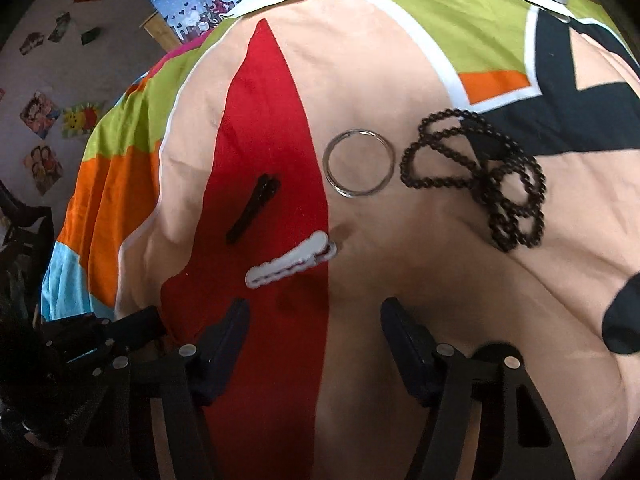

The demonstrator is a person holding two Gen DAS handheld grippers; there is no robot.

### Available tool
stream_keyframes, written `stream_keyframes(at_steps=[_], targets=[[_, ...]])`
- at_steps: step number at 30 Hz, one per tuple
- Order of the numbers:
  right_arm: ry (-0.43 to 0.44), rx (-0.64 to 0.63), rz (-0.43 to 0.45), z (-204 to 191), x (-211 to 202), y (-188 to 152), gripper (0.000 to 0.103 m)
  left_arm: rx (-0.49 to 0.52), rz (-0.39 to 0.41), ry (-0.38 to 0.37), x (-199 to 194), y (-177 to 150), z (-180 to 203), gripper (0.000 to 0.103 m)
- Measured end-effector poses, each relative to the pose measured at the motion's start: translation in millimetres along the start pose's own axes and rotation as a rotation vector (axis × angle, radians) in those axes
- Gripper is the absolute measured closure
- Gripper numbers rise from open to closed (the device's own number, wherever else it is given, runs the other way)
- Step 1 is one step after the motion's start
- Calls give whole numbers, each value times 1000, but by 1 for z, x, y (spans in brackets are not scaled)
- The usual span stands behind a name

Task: Organize jewelry
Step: 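Grasp the white hair clip with the right gripper, then drop the white clip in the tray while the left gripper drops the red bracelet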

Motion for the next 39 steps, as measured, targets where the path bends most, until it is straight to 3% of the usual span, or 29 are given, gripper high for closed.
stream_keyframes(at_steps=[7,9,11,14,20,26,32,39], targets=[[0,-9,43,0,9,11,38,-81,66,4,1,16,-12,102],[-15,-23,43,-2,15,14,43,-104,80,9,-2,19,-17,102],[-42,-50,39,-5,19,15,55,-125,89,12,-3,20,-21,102],[-71,-87,37,-11,22,16,66,-150,88,4,-5,21,-26,102],[-57,-76,82,-10,13,16,82,-141,104,8,-8,20,-25,102],[-71,-98,131,-17,-2,16,87,-124,153,-4,-17,19,-22,103],[-84,-68,240,-16,-28,24,91,-119,234,-51,-33,24,-17,103],[-62,3,316,-3,-47,26,91,-127,234,-47,-31,25,-20,103]])
Point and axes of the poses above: each gripper's, at about its wrist camera, not at the fingertips, and x roughly the way its jaws point, z to its right, y to its top, the point moved 3 cm from there along x, roughly the way its jaws point, and after that the axes turned 12 degrees about -x, right-handed, at the moved point
